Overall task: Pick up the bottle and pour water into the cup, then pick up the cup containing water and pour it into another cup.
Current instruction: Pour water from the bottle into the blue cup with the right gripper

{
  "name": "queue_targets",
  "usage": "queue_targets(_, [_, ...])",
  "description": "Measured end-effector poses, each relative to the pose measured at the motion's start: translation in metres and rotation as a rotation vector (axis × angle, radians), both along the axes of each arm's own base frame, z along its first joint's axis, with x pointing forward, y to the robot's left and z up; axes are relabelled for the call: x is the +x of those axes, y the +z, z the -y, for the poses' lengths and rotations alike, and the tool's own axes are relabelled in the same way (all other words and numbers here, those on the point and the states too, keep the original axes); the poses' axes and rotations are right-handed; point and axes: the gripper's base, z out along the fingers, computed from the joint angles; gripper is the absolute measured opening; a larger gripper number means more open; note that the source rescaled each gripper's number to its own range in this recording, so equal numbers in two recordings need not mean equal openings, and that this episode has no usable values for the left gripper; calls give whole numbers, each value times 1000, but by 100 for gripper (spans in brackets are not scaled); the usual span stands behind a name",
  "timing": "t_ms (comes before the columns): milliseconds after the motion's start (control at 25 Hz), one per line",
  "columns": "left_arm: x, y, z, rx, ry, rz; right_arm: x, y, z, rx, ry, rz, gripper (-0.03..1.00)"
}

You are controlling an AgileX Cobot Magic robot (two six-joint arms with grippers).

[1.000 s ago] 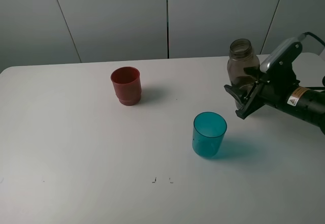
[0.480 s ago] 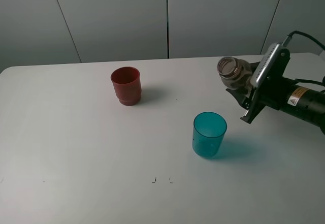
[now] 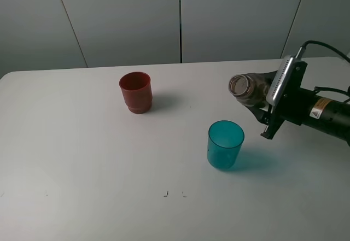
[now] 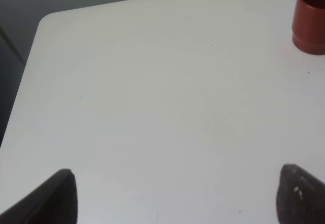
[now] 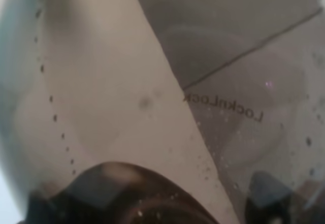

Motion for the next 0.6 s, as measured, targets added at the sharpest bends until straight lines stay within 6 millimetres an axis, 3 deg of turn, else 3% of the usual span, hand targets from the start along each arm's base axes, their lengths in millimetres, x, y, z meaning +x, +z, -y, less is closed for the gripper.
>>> queue_targets(600, [0, 0, 0, 0, 0, 0, -2, 0, -3, -147, 105, 102, 4])
